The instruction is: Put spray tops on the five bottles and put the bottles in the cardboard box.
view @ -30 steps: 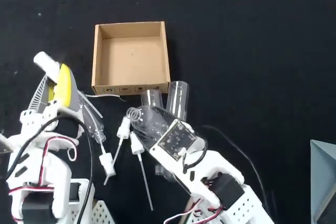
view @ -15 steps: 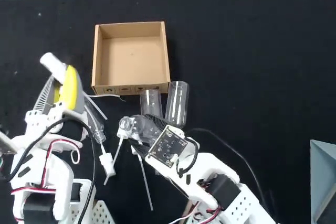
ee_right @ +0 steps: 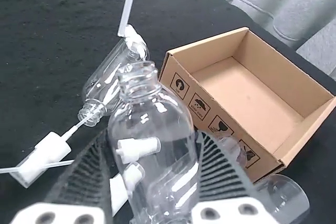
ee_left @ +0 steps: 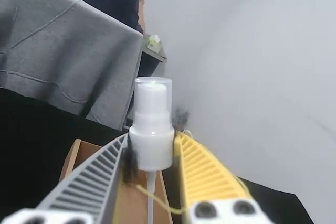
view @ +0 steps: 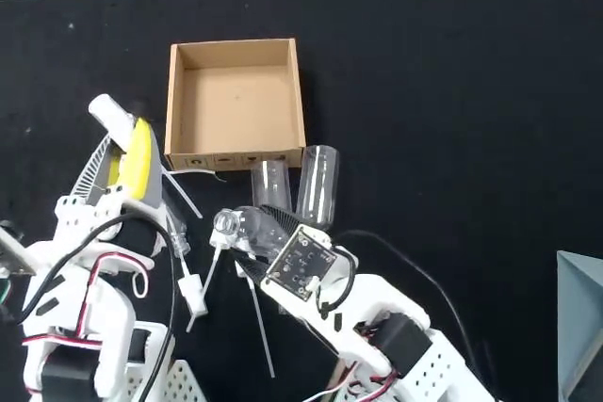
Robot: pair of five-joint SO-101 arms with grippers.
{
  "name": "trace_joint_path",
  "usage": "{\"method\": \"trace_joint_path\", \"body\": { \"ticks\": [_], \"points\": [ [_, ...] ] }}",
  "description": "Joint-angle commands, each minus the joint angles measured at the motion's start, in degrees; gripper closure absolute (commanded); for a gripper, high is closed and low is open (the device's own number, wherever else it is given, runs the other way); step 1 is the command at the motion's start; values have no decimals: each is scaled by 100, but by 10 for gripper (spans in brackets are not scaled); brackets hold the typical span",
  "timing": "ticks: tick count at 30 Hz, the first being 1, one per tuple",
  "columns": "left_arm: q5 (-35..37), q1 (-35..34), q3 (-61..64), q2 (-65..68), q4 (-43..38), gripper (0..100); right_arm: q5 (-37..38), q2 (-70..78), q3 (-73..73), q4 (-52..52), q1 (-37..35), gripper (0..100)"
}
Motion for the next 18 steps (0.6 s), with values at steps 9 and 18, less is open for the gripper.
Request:
{"method": "trace_joint_path", "body": {
  "ticks": [9,18],
  "points": [
    [-185,716,127,26,-141,972,26,-523,-31,-114,-114,973],
    [-185,778,127,26,-536,972,35,-523,-31,-114,-114,973]
  ]
}}
